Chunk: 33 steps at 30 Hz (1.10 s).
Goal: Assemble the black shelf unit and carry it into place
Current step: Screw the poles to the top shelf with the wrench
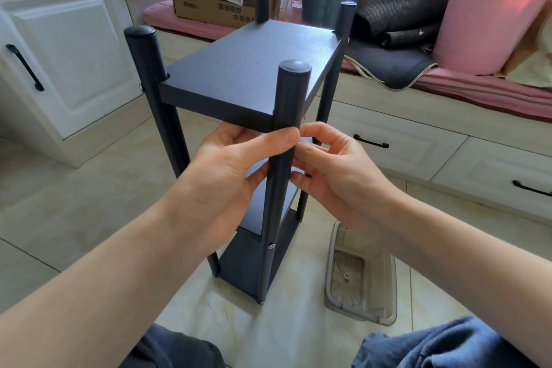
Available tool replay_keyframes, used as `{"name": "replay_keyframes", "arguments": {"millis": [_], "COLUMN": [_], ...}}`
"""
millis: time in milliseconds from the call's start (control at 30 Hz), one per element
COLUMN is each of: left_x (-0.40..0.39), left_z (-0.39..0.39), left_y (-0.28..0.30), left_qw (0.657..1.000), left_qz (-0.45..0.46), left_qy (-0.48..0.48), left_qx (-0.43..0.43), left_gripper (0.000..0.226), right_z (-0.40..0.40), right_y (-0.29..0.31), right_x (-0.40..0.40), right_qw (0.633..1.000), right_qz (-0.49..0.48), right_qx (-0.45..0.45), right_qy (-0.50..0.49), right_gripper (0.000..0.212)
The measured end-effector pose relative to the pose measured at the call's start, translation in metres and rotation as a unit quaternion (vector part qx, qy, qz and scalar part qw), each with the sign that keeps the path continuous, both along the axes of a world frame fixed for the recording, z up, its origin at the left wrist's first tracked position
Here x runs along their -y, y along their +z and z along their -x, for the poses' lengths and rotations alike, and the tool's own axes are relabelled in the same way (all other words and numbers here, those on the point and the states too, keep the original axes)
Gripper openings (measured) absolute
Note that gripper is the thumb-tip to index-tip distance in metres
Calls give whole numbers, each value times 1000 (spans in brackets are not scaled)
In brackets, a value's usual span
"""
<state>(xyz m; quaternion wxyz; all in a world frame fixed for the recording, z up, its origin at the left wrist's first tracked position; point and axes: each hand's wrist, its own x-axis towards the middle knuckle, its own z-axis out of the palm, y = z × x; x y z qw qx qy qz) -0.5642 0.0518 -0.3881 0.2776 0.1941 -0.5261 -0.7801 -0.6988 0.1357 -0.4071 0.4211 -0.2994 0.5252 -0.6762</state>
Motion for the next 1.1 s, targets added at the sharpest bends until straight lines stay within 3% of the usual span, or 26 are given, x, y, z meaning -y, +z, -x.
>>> {"name": "replay_keyframes", "arguments": {"millis": [400, 567, 933, 1100], "left_x": [2, 0, -2, -3], "left_z": [-1, 0, 0, 1], "left_y": [1, 1, 2, 3], "left_qw": [1000, 1000, 1000, 1000], "left_qz": [2, 9, 4, 1], "left_qy": [7, 9, 19, 22], "left_qx": [-8, -9, 4, 12], "left_gripper": [53, 42, 48, 47], "right_z": [-4, 2, 5, 14], "right_y": [0, 3, 7, 13], "right_x": [13, 3, -6, -10], "right_qw": [999, 996, 991, 995], "right_qz": [-28, -43, -65, -57], "right_qx": [-21, -74, -103, -74], "right_qy": [18, 2, -47, -47], "right_gripper": [21, 4, 5, 7]}}
